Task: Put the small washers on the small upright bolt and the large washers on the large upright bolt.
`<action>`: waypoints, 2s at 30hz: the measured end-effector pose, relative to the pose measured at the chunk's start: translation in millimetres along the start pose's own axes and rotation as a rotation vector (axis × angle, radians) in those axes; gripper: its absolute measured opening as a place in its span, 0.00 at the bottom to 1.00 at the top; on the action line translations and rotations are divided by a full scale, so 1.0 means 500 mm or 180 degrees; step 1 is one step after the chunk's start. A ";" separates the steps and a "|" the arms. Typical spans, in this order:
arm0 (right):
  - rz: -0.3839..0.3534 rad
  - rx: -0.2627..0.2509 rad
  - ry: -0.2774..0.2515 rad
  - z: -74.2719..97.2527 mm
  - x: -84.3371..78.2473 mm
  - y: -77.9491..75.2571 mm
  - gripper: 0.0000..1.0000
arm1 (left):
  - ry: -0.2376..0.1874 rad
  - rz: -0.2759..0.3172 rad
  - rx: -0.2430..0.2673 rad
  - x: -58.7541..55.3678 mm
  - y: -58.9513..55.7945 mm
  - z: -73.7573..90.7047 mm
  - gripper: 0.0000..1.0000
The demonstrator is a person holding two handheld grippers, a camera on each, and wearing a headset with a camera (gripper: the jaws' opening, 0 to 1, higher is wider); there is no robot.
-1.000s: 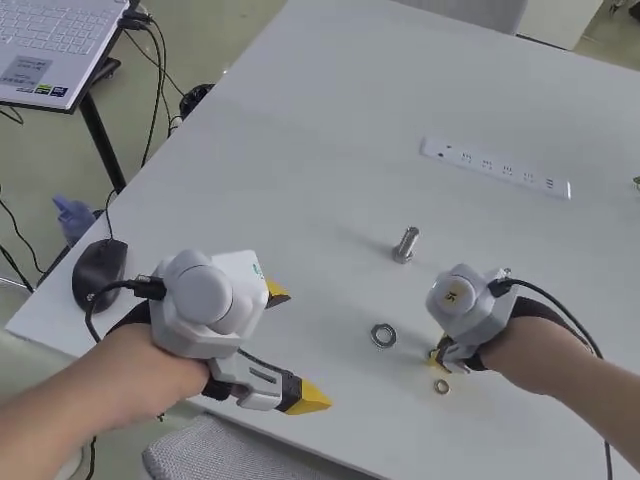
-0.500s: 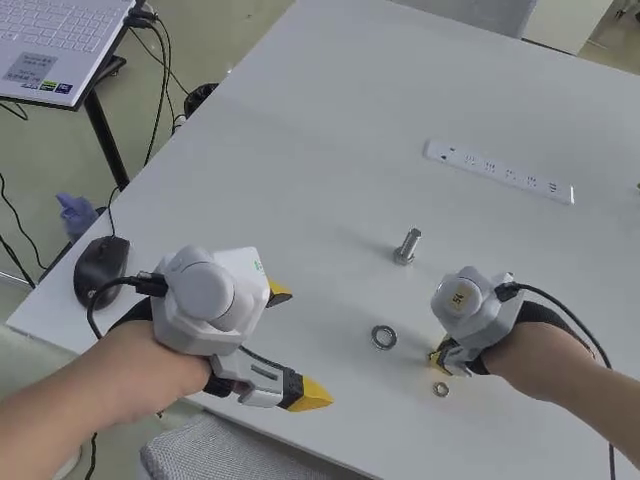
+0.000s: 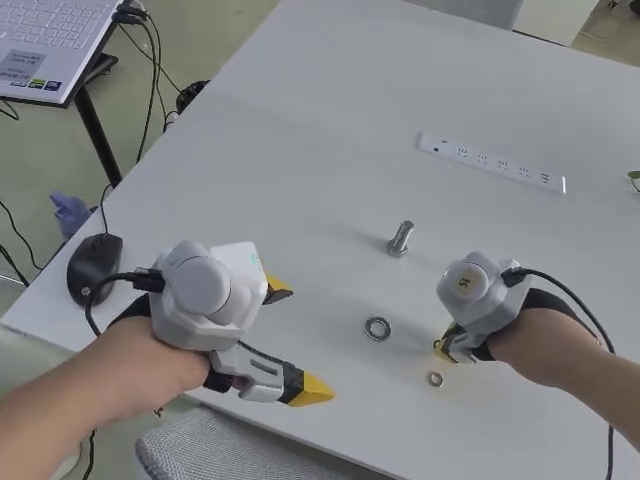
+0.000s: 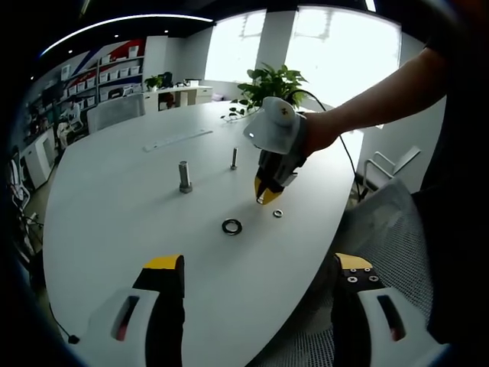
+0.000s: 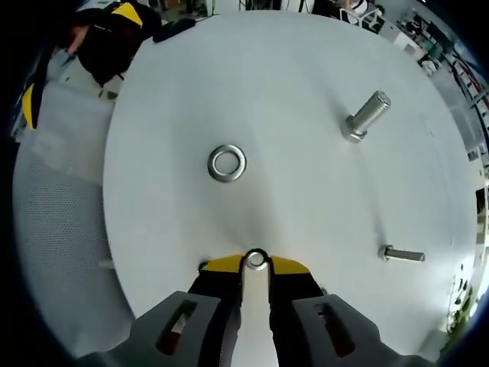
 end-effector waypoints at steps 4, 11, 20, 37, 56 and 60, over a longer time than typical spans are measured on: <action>-0.0050 -0.0077 0.0008 0.026 -0.022 -0.034 0.12 | -0.0054 -0.0005 -0.0002 0.007 -0.002 -0.004 0.80; -0.0191 -0.0219 0.0046 0.066 -0.065 -0.097 0.12 | -0.0032 -0.0039 -0.0015 0.009 0.002 -0.013 0.81; -0.0252 -0.0353 0.0100 0.100 -0.092 -0.168 0.12 | -0.0002 -0.0069 -0.0022 0.015 0.004 -0.018 0.80; -0.0193 -0.0460 -0.0079 0.147 -0.007 -0.223 0.12 | 0.0047 -0.0006 0.0029 0.002 0.007 -0.014 0.80; -0.0145 -0.0395 -0.0064 0.121 0.018 -0.248 0.12 | 0.0083 0.0037 0.0042 -0.003 0.026 -0.013 0.80; -0.0143 -0.0381 -0.0034 0.114 0.016 -0.250 0.12 | 0.0106 0.0038 0.0034 -0.005 0.026 -0.014 0.79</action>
Point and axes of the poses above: the centre of the closed fingertips' face, and the gripper's own axes: z roughly backward along the fingers, y roughly to its left, x roughly out of its top, the point moved 4 cm from there along z, roughly backward along the fingers, and after that the axes turned 3 degrees about -z, right-handed, at the moved point
